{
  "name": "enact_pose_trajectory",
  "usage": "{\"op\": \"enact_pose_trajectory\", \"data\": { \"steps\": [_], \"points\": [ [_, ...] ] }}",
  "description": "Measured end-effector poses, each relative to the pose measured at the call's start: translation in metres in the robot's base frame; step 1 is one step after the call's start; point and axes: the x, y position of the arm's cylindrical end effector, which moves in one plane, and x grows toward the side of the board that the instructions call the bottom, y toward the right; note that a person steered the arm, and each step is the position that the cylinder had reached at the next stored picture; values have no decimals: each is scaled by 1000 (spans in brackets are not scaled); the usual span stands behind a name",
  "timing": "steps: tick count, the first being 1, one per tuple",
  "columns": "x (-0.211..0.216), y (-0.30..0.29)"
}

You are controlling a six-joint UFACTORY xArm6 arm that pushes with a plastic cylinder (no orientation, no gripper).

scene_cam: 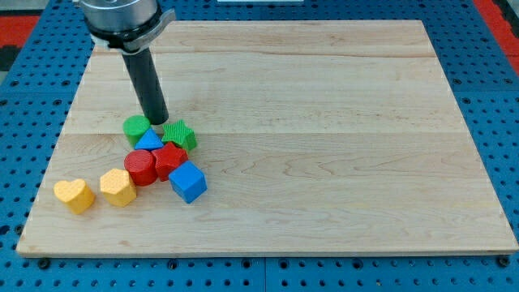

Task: Move the yellow heart and yellow hexagon closer to blue cube

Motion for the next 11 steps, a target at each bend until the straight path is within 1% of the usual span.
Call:
{"op": "enact_pose_trajectory", "data": {
  "steps": [1,2,3,4,5,6,7,8,10,11],
  "points": [
    [15,-1],
    [20,-15],
    [8,-40],
    [5,-103],
    [63,-139],
    [107,-152],
    [124,-136],
    [128,-123],
    [125,-85],
    [115,-83]
  ]
}}
